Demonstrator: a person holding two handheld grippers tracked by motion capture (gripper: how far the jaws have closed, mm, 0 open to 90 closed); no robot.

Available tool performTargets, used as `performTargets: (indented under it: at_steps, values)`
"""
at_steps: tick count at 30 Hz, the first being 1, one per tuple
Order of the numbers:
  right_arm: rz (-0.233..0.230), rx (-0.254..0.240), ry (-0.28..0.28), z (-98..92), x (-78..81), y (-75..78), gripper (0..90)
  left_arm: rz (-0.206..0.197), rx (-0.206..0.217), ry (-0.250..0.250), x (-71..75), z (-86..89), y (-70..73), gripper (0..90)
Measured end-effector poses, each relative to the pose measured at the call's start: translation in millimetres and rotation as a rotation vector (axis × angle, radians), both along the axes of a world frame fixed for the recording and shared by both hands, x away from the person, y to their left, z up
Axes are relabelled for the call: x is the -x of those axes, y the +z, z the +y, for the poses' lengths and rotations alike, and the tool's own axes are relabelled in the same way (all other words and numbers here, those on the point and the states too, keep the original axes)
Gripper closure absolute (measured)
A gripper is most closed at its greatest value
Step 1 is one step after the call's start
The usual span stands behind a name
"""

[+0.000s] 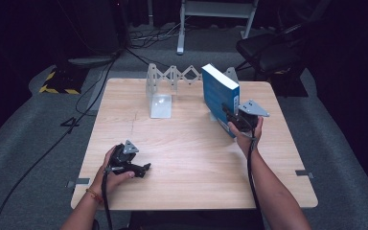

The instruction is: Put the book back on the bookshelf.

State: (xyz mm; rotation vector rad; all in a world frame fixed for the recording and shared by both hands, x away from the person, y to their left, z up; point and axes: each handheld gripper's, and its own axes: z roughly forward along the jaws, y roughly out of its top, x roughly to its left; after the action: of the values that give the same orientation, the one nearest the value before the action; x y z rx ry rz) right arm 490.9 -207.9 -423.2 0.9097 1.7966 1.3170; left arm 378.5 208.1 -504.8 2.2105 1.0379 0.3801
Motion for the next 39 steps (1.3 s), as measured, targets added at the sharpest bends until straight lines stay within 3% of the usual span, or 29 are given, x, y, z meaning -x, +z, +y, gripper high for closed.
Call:
performTargets:
  at_steps: [7, 13, 16, 20, 25, 27, 32, 39]
  values:
    - [-0.030, -0.015, -0.042, -3.4, -17.7, 25.2, 62.5, -0.001, -0.002, -0.016, 0.0, -0.1, 0.1, 4.8]
    - [-0.045, -0.032, -0.075, -8.9, -26.4, 33.5, 62.5, -0.003, 0.003, -0.034, 0.3, -0.2, -0.3, 4.8]
    - [-0.054, -0.066, -0.104, -12.7, -29.2, 40.6, 62.5, -0.004, 0.004, -0.034, 0.5, -0.4, -0.4, 4.7]
    - [-0.073, -0.057, -0.125, -13.2, -32.8, 47.7, 62.4, -0.006, 0.000, -0.035, 0.5, -0.3, -0.2, 4.8]
    - [-0.071, -0.104, -0.142, -15.2, -35.3, 48.6, 62.4, -0.006, -0.001, -0.038, 0.6, -0.3, -0.2, 4.8]
    - [-0.079, -0.094, -0.149, -16.5, -32.7, 48.1, 62.4, -0.004, -0.001, -0.041, 0.6, -0.2, 0.0, 4.9]
    - [-0.078, -0.122, -0.143, -23.2, -23.3, 48.3, 62.4, -0.006, 0.000, -0.039, 0.7, -0.4, -0.2, 4.9]
    - [-0.092, -0.090, -0.145, -20.9, -20.7, 48.5, 62.3, -0.001, 0.000, -0.039, 1.3, -0.8, 0.0, 4.9]
